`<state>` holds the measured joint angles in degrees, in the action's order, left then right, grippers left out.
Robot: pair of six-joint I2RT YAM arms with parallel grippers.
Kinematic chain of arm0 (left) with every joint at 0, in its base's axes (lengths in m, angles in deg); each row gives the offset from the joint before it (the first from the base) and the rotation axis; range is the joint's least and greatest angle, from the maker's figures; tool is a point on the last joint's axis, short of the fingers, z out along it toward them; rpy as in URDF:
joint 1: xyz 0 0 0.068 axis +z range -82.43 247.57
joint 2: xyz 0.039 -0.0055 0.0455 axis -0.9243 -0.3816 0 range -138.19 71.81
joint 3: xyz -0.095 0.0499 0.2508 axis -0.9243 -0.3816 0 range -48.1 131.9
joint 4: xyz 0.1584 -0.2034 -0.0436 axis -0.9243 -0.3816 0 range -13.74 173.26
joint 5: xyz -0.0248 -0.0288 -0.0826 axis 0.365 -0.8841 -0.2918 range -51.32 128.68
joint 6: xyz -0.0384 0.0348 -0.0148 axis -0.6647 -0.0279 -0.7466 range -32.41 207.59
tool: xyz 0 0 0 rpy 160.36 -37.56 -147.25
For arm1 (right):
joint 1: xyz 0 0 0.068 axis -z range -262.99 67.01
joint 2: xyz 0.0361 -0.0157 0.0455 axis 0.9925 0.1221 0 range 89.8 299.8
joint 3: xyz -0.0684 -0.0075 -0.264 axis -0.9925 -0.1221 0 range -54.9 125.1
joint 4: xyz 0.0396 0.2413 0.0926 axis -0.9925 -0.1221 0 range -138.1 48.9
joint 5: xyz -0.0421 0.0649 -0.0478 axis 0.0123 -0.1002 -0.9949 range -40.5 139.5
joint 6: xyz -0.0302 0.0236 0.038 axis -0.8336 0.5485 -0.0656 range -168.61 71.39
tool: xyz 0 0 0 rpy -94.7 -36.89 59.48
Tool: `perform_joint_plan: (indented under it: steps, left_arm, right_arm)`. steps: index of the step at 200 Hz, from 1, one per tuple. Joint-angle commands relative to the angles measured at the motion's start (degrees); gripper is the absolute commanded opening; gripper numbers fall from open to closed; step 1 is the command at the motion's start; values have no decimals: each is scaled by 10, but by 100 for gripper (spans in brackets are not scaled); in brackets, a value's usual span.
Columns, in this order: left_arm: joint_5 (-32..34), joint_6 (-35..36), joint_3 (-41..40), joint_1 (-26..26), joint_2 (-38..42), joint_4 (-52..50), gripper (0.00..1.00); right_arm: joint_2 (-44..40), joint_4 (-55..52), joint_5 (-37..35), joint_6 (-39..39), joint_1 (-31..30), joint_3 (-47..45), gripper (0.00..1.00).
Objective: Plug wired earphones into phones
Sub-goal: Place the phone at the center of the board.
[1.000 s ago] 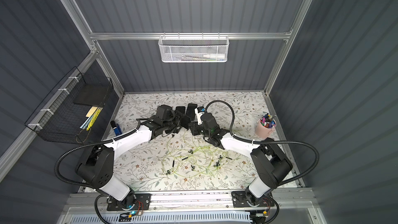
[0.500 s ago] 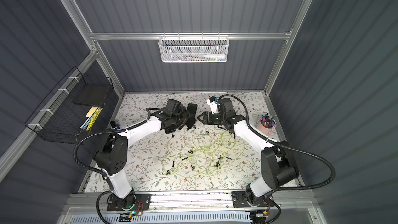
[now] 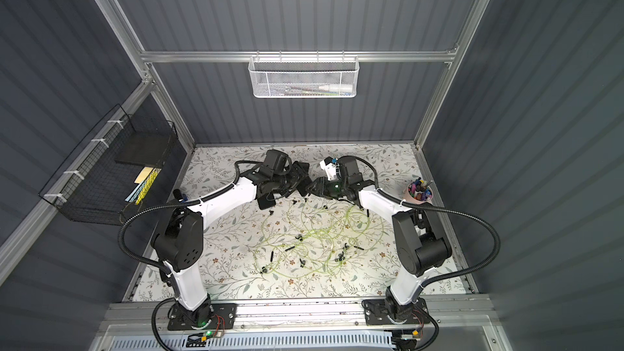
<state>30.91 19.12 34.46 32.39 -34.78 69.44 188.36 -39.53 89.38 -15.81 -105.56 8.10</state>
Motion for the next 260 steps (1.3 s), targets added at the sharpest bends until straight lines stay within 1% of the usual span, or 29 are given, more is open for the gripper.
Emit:
perform_joint_plan:
  steps: [1, 54, 72, 93, 123, 130, 140, 156, 165, 178, 189, 198, 228, 260]
  left_arm:
    - [-16, 17, 15, -2, -1, 19, 0]
    - [-33, 28, 12, -3, -1, 25, 0]
    - [-40, 31, 13, -3, -4, 29, 0]
    - [-47, 33, 13, -3, -7, 33, 0]
    - [-47, 35, 15, -3, -6, 35, 0]
    - [-47, 37, 16, -3, -6, 35, 7]
    - [-45, 37, 16, -3, -5, 38, 22]
    - [-32, 41, 17, -2, 0, 42, 57]
    - [-26, 45, 16, -1, 3, 45, 71]
    - [-18, 56, 17, 5, 7, 47, 87]
    - [-12, 66, 19, 12, 10, 45, 96]
    - [-10, 74, 20, 20, 14, 44, 100]
    - [-21, 118, 37, 45, 13, 18, 100]
    - [-34, 148, 21, 62, 26, 17, 100]
  right_arm:
    - [5, 37, 18, 18, 1, -2, 38]
    - [11, 56, 9, 19, 9, -8, 37]
    - [13, 63, 7, 21, 10, -9, 32]
    - [14, 72, 3, 23, 9, -13, 21]
    - [15, 85, -1, 28, 13, -22, 9]
    - [13, 90, -1, 30, 13, -26, 5]
    - [12, 99, -2, 37, 17, -32, 1]
    - [11, 109, -5, 48, 26, -40, 0]
    - [11, 110, -6, 51, 32, -41, 0]
    - [10, 110, -7, 52, 44, -43, 0]
    - [9, 106, -13, 47, 57, -46, 0]
    - [11, 100, -19, 44, 70, -47, 0]
    - [39, 102, -25, 51, 116, -47, 0]
    - [97, 105, -45, 65, 149, -18, 0]
